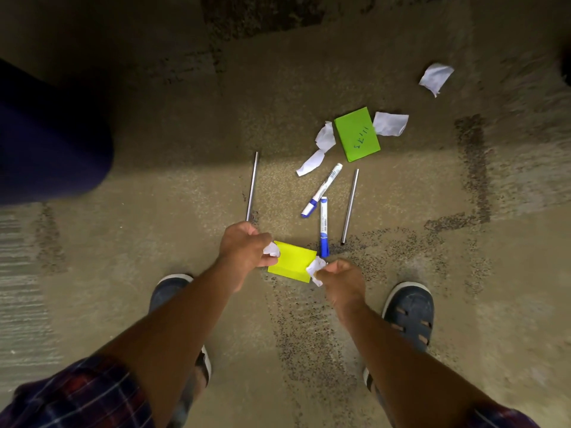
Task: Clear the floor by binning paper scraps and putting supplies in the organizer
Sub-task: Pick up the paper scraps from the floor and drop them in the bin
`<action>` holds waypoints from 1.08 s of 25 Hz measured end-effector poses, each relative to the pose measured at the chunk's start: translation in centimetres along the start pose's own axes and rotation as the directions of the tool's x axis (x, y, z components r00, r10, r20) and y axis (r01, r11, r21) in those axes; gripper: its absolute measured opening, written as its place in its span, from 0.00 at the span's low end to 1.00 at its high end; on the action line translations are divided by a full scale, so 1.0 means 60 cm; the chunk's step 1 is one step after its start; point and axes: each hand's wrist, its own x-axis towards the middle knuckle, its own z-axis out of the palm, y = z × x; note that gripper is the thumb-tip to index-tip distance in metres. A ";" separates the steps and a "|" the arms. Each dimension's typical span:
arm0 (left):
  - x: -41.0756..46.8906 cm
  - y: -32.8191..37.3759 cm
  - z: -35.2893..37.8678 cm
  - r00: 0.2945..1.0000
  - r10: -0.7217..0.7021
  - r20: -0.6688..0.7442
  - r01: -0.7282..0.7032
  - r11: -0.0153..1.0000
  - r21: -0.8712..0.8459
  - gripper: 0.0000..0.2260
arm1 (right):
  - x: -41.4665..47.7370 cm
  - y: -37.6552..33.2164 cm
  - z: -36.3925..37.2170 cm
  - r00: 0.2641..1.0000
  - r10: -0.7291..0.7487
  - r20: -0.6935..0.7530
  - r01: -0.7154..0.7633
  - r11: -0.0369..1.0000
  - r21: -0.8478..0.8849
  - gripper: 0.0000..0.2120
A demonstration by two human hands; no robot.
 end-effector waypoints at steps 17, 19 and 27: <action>-0.025 0.068 0.067 0.963 0.115 0.245 -0.048 0.963 -0.266 0.24 | -0.073 -0.219 0.009 0.903 -0.212 0.374 0.140 0.968 0.210 0.03; -0.012 0.074 0.068 0.959 0.132 0.251 -0.062 0.961 -0.268 0.13 | -0.064 -0.225 0.012 0.890 -0.225 0.397 0.162 0.969 0.185 0.02; 0.061 0.132 0.110 0.969 0.215 0.125 -0.206 0.975 -0.079 0.06 | 0.078 -0.297 -0.084 0.876 -0.463 0.135 0.482 0.850 -0.212 0.05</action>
